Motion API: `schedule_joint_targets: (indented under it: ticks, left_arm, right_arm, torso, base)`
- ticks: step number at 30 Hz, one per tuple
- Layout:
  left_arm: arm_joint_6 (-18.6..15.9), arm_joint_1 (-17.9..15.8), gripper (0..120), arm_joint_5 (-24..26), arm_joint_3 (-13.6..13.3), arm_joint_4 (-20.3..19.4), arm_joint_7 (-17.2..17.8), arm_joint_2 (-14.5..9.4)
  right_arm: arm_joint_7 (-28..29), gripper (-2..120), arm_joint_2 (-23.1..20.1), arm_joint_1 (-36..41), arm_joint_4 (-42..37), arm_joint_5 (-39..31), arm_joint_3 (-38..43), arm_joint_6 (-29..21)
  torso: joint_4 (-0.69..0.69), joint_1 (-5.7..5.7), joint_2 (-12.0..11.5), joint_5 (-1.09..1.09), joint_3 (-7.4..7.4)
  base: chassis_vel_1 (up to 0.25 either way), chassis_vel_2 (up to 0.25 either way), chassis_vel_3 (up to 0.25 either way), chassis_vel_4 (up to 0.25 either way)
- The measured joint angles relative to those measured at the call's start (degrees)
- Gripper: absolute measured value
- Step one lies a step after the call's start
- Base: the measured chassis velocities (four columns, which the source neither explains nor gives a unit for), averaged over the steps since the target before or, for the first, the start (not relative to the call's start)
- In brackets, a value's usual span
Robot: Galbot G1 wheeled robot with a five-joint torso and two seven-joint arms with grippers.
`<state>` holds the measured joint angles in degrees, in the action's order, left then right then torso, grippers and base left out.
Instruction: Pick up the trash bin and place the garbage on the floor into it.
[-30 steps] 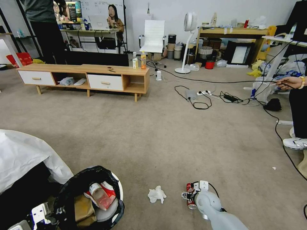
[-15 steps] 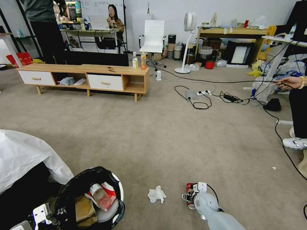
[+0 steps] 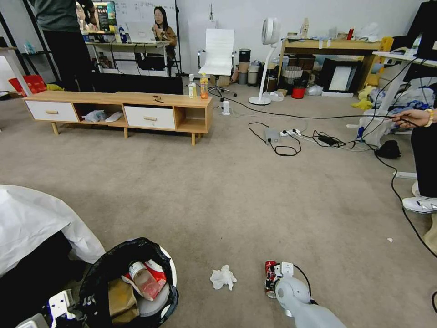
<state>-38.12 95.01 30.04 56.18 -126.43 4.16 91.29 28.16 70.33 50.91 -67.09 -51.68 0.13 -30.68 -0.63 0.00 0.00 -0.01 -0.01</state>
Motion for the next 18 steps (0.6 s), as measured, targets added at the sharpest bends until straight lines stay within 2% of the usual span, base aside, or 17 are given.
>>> schedule_joint_targets:
  ticks: [7,14,18]
  left_arm:
    - [0.0,-0.11,2,-0.01,-0.04,0.0,-0.01,0.03]
    - [-0.05,-0.23,2,0.03,-0.02,-0.53,-0.01,0.02]
    - [-0.16,-0.24,2,0.05,-0.14,-0.94,0.02,0.04]
  right_arm:
    - [-0.19,29,-0.35,0.4,-0.4,0.33,-0.26,0.6]
    - [0.32,29,-4.4,2.64,-8.18,0.39,0.52,1.22]
    - [0.76,29,-6.53,2.97,-12.67,0.92,1.22,1.84]
  torso:
    - [0.01,0.0,0.0,0.02,0.0]
    - [-0.02,0.0,0.0,0.03,0.01]
    - [0.0,0.0,0.0,0.01,0.01]
  base:
    - [0.0,0.0,0.0,0.0]
    - [0.0,0.0,0.0,0.0]
    - [0.0,0.0,0.0,0.0]
